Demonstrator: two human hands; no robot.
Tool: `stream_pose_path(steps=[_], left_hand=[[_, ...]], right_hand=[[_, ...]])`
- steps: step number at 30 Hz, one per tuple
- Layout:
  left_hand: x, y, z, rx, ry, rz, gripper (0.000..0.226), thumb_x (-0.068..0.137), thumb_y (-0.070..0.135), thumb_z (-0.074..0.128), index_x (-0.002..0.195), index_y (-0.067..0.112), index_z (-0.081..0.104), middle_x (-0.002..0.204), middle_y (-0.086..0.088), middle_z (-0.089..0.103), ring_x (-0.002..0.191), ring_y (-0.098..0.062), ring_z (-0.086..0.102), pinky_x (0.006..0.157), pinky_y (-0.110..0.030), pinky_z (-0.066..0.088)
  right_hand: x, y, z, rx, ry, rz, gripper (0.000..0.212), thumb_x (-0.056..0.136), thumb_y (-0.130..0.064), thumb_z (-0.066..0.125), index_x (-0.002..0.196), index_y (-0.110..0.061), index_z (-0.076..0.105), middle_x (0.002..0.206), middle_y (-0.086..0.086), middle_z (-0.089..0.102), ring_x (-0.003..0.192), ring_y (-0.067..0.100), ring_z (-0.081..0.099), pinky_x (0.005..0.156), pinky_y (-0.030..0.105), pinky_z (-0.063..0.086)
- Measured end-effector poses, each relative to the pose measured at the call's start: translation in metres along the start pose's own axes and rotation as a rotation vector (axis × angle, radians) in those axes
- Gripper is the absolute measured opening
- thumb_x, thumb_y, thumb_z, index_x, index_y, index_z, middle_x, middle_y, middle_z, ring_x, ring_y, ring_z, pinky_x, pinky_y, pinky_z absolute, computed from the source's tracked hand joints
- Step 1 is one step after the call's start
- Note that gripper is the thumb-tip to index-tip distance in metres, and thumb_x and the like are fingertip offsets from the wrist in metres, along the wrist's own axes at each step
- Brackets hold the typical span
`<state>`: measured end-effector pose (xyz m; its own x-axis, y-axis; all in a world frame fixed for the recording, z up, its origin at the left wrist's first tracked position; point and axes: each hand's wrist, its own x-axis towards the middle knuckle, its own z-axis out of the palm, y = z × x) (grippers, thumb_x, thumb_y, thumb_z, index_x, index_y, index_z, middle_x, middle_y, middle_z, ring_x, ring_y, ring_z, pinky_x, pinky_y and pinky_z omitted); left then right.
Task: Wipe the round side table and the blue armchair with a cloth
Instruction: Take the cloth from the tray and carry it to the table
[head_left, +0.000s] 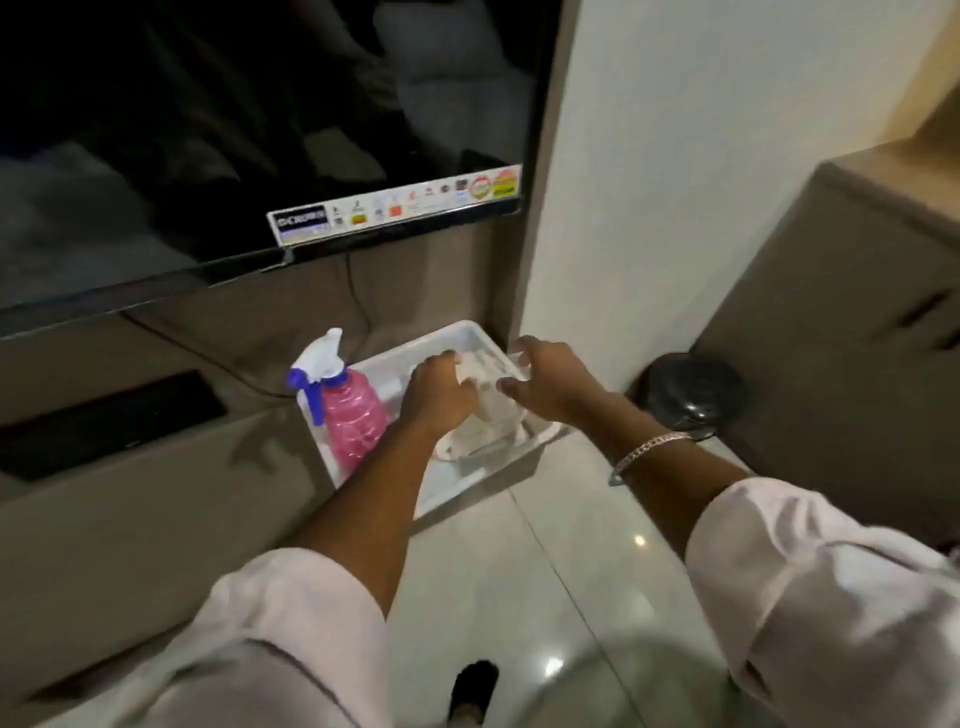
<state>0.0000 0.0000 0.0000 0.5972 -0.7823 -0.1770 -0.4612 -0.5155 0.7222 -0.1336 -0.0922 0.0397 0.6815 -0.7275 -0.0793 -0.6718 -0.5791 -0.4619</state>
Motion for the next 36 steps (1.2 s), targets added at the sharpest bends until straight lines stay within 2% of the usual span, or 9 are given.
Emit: stream_pose_path(steps=[4,9,11,13,16,21,26,31,36], left_hand=[[0.011,-0.023,0.022,-0.095,0.054,-0.277,0.063,0.088,0.023,0.065,0.146,0.011,0.042,0.149,-0.017,0.049,0.134,-0.038,0.049,0.110,-0.045,0.047],[0.023,-0.014,0.040,-0.374,0.220,-0.600,0.101,0.079,0.032,0.080,0.155,0.015,0.016,0.151,-0.020,0.043,0.133,-0.041,0.049,0.104,-0.049,0.050],[0.028,-0.010,0.035,-0.630,0.239,-0.713,0.101,0.073,0.031,0.086,0.152,0.012,0.026,0.147,-0.019,0.049,0.130,-0.041,0.053,0.105,-0.053,0.050],[0.026,-0.006,0.031,-0.875,0.197,-0.654,0.079,0.071,0.022,0.086,0.138,0.006,0.048,0.134,-0.017,0.063,0.117,-0.038,0.064,0.097,-0.052,0.055],[0.010,0.016,0.030,-1.081,0.033,-0.449,0.051,0.068,0.011,0.081,0.116,0.003,0.065,0.106,-0.012,0.077,0.100,-0.034,0.073,0.079,-0.044,0.061],[-0.020,0.082,0.062,-1.170,-0.376,-0.159,0.060,0.071,0.004,0.081,0.127,0.005,0.061,0.118,-0.020,0.074,0.108,-0.036,0.071,0.087,-0.053,0.060],[-0.088,0.156,0.140,-1.099,-0.791,-0.022,0.071,0.070,0.010,0.082,0.135,0.005,0.056,0.130,-0.023,0.067,0.118,-0.039,0.066,0.088,-0.048,0.058],[-0.204,0.219,0.240,-0.805,-0.853,0.040,0.057,0.071,0.006,0.082,0.126,0.008,0.063,0.116,-0.016,0.075,0.106,-0.035,0.072,0.076,-0.045,0.062],[-0.343,0.256,0.346,-0.575,-1.030,0.071,0.051,0.082,0.005,0.074,0.130,0.006,0.059,0.123,-0.020,0.071,0.111,-0.038,0.068,0.095,-0.054,0.056]], right_hand=[[0.025,-0.016,0.057,0.002,-0.127,0.154,0.030,0.091,-0.037,0.061,0.106,-0.011,0.065,0.102,0.010,0.071,0.098,0.029,0.068,0.074,0.030,0.046],[0.032,0.000,0.079,0.072,-0.059,0.298,0.042,0.087,-0.026,0.064,0.127,-0.013,0.057,0.115,0.014,0.069,0.107,0.032,0.065,0.092,0.035,0.051],[0.033,0.010,0.074,0.219,-0.029,0.328,0.035,0.087,-0.014,0.064,0.122,-0.013,0.061,0.107,0.012,0.067,0.102,0.029,0.068,0.090,0.029,0.054],[0.025,0.016,0.060,0.416,0.026,0.369,0.027,0.086,-0.009,0.067,0.112,-0.013,0.065,0.095,0.004,0.063,0.080,0.017,0.070,0.072,0.018,0.056],[0.001,0.036,0.036,0.548,0.107,0.335,0.041,0.079,-0.018,0.078,0.117,-0.016,0.066,0.107,-0.001,0.071,0.093,0.014,0.067,0.085,0.025,0.055],[-0.080,0.093,-0.023,0.856,0.290,0.395,0.030,0.084,-0.039,0.074,0.108,-0.022,0.074,0.104,-0.004,0.076,0.095,0.018,0.071,0.084,0.034,0.059],[-0.199,0.167,-0.075,1.262,0.263,0.443,0.036,0.080,-0.044,0.069,0.106,-0.019,0.069,0.097,0.008,0.070,0.088,0.025,0.066,0.075,0.036,0.052],[-0.355,0.246,-0.079,1.314,0.705,0.660,0.047,0.076,-0.010,0.082,0.119,-0.002,0.063,0.110,0.018,0.075,0.090,0.024,0.072,0.083,0.038,0.060],[-0.517,0.299,-0.060,1.112,1.031,0.915,0.043,0.074,-0.007,0.084,0.114,-0.004,0.069,0.111,0.018,0.075,0.091,0.022,0.068,0.092,0.046,0.058]])
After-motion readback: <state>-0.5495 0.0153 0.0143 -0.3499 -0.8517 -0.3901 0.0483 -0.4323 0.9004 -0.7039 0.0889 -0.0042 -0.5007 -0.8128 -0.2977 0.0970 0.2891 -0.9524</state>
